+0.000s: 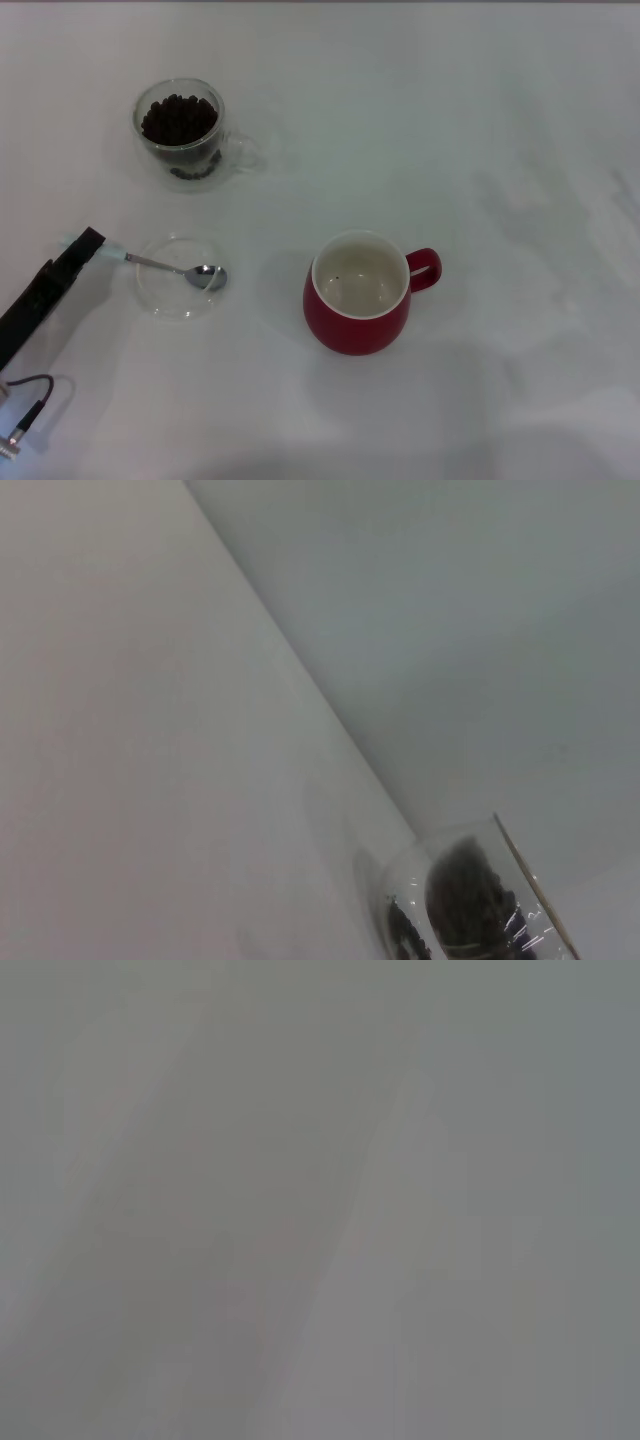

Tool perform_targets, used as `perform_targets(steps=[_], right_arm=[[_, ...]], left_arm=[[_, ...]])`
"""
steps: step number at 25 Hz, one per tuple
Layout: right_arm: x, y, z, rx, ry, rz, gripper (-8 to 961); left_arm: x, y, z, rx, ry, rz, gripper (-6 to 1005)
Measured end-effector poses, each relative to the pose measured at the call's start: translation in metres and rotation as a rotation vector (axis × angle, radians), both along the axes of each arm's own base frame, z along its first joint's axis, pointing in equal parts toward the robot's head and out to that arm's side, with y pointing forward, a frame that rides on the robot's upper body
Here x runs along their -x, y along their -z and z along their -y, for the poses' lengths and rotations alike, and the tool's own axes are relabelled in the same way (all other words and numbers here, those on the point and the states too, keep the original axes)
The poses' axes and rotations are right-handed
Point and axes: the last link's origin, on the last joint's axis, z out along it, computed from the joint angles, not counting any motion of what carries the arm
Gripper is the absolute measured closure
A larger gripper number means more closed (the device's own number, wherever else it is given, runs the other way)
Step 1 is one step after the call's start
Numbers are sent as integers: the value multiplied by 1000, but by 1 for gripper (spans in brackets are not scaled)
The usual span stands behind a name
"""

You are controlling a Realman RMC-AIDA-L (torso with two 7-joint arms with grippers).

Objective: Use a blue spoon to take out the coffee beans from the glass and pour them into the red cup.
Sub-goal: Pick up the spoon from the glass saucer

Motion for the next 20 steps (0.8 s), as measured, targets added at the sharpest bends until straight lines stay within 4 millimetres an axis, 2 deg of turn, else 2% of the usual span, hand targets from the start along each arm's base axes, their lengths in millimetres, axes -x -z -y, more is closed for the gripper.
perform_targets(steps=[2, 7, 20], right_arm=[[1, 0, -1, 1, -4, -1, 72], [2, 1, -1, 2, -10, -3, 72], [4, 3, 0, 15, -25, -3, 72]], left_arm=[[1, 0, 1, -3, -4, 1, 782], [1, -2, 0, -5, -3, -2, 836], [-3, -18, 0, -73, 99, -39, 857]])
